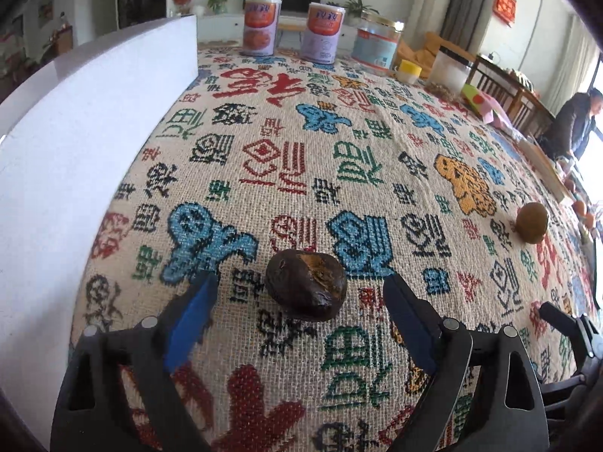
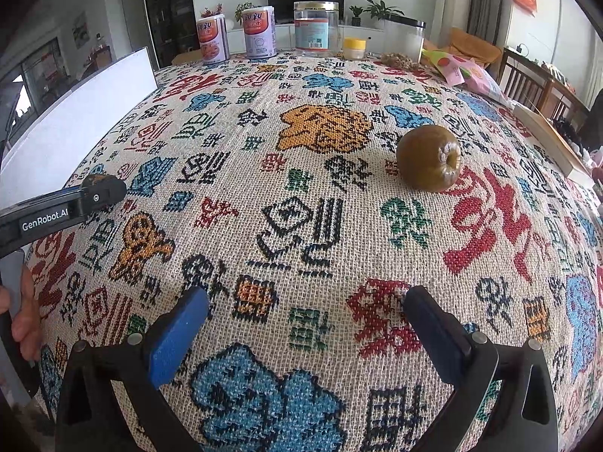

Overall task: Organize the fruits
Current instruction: 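Grasp the dark date with the left tool while the right tool grasps the brown round fruit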

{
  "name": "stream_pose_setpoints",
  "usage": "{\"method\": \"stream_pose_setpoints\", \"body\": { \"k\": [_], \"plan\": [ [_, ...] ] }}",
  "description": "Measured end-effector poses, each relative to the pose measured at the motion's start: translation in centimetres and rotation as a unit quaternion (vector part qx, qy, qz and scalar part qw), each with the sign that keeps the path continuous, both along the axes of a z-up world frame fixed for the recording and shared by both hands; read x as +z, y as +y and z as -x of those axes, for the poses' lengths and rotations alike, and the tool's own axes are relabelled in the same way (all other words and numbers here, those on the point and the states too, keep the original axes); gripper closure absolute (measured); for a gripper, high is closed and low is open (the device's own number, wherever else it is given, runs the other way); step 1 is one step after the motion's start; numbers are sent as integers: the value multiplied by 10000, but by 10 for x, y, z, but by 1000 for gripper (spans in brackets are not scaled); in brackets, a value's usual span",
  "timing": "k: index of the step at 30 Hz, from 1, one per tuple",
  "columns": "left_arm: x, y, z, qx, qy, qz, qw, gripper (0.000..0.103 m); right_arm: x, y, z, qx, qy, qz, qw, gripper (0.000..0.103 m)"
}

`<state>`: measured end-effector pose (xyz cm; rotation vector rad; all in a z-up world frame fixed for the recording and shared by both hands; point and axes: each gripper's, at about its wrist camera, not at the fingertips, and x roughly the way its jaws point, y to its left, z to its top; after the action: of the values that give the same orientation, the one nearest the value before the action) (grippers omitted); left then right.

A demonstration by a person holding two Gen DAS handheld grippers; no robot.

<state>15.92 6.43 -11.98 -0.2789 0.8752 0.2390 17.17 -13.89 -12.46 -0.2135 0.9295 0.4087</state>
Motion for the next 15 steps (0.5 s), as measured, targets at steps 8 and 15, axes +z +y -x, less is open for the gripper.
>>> {"method": "stream_pose_setpoints", "body": {
  "k": [8, 15],
  "plan": [
    [-9, -12, -2, -77, 404, -638, 9971, 1, 0, -2, 1, -2, 2, -28, 10000, 0],
    [-10, -10, 1, -43, 388, -671, 9970, 1, 3, -6, 3, -96, -70, -124, 9999, 1]
  ]
}}
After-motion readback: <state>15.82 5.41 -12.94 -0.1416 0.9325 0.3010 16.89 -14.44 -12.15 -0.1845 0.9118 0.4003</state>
